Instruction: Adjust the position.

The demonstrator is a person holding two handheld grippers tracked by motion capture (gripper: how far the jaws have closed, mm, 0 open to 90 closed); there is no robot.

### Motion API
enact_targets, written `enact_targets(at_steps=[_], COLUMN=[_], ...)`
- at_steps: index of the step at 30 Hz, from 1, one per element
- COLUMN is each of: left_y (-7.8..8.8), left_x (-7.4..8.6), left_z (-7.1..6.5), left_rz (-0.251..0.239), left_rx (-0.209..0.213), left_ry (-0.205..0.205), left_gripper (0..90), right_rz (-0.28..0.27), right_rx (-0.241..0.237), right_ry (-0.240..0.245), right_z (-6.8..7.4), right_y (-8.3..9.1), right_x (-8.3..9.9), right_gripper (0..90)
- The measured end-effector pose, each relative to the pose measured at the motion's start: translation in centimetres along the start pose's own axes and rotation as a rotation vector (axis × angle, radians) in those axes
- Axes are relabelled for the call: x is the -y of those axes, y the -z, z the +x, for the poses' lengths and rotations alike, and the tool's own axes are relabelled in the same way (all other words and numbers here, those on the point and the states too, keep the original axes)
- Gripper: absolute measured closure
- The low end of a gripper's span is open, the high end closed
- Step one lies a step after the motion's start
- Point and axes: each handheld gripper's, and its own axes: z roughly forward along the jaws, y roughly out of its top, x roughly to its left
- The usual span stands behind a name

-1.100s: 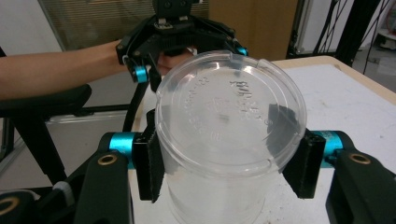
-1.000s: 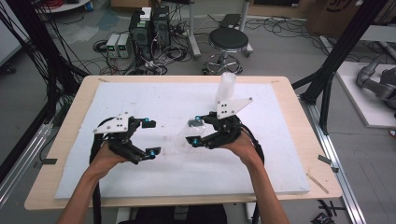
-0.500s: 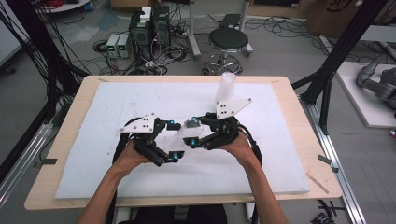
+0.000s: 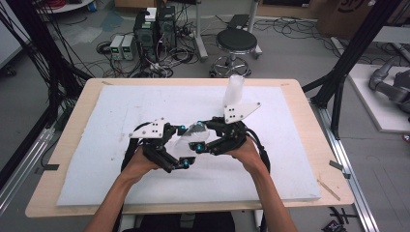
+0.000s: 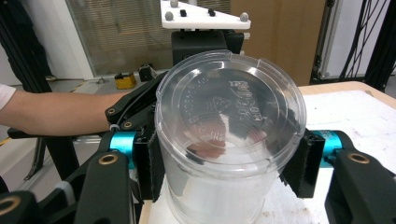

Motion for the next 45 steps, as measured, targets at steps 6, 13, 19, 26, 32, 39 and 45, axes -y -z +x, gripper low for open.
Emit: enact_targets(at_steps=[6,13,19,26,32,39,45], left_y=[0.0,0.3,0.5,0.6,1.0,2.1,2.8], left_x=[0.0,0.3,0.2,0.2,0.1,-0.6,-2.5], left_z=[0.0,0.1,0.1,0.1,0.2,-0.2,-0.3], left_rz=[0.0,-0.001,-0.002,-0.004,-0.003,0.108,0.41], left_rx=[-0.006,-0.018,-0.027,-0.037,-0.046,-0.08,-0.054], left_ry=[0.009,0.005,-0.001,-0.007,-0.008,-0.049,-0.083], left_gripper=[15.2,22.7,29.2,30.2,30.3,30.5,30.4], right_rz=[-0.012,-0.025,-0.027,-0.015,0.006,0.039,0.187], right_rx=[-0.006,-0.009,-0.008,0.018,0.028,0.055,0.091], right_ry=[0.0,-0.002,-0.008,-0.009,-0.008,-0.008,0.043], right_z=[-0.1,-0.1,-0.3,-0.2,-0.1,0.0,1.0], right_y=[-0.1,0.0,0.1,-0.1,-0.5,0.1,0.6], right_x=[0.1,0.1,0.3,0.3,0.4,0.4,0.0], right_gripper=[41.6,41.9,42.3,17.9,12.9,12.9,12.9])
